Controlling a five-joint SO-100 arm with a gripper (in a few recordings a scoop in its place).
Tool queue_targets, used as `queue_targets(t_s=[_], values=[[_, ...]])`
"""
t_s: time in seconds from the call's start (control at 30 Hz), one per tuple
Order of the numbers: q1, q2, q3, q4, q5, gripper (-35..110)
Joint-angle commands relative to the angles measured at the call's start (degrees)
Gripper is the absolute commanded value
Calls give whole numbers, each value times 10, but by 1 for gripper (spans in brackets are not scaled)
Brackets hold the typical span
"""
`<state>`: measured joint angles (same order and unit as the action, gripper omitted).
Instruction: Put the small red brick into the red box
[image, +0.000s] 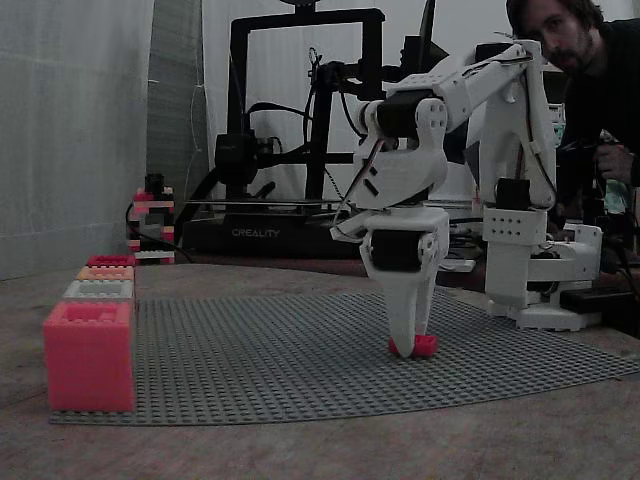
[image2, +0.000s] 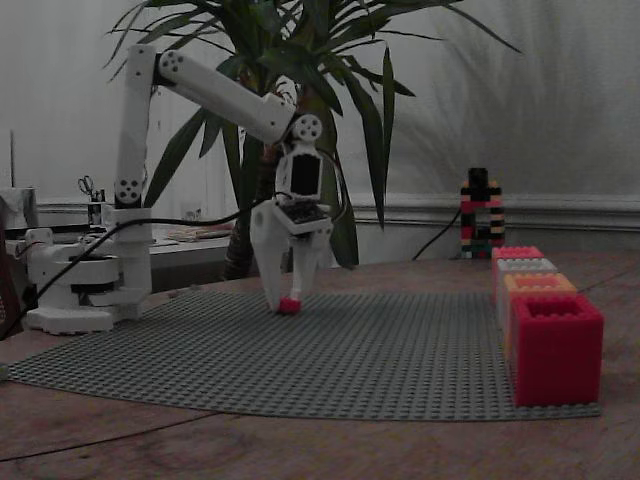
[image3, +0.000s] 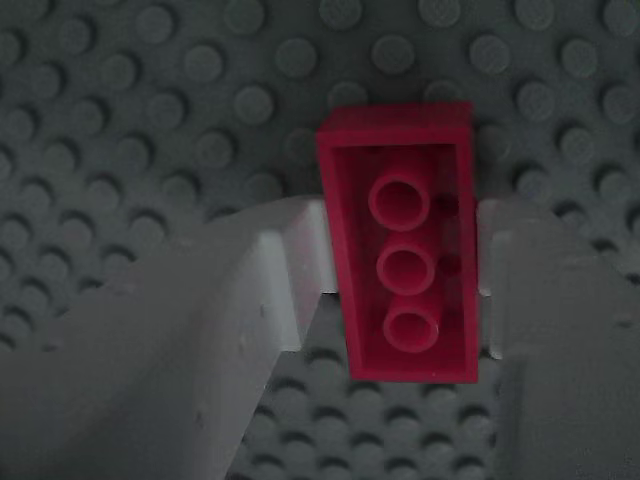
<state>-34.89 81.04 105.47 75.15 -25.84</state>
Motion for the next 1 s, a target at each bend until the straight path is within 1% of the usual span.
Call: queue_targets(t_s=[0.0,0.13,0.23,0.4,0.5,0.57,0.67,0.83,0.97], values=[[-16,17,-48,5,23,0],[5,18,-143,-5,87,0],[51,12,-234,-29,156,0],[171,-65,-419,-46,263,0],[262,-142,-549,-54,300,0],[316,-193,-635,-53,307,0],[372,-262,-750,-49,288,0],[430,-370,-932,-49,240,0],[461,-428,-1025,-41,214,0]])
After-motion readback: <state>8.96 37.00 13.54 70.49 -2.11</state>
